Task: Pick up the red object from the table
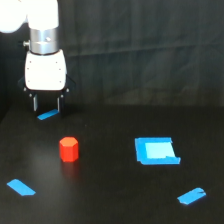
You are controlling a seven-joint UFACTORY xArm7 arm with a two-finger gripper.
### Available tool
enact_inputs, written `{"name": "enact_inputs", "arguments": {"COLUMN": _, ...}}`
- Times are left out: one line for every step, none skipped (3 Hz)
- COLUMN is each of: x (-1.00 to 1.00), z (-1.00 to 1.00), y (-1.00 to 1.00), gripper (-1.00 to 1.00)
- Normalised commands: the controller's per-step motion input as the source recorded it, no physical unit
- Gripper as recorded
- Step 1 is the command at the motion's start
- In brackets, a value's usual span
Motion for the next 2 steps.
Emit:
{"name": "enact_inputs", "arguments": {"x": 0.62, "z": -0.26, "y": -0.30, "gripper": 0.95}}
{"name": "enact_inputs", "arguments": {"x": 0.69, "z": -0.24, "y": -0.72, "gripper": 0.94}}
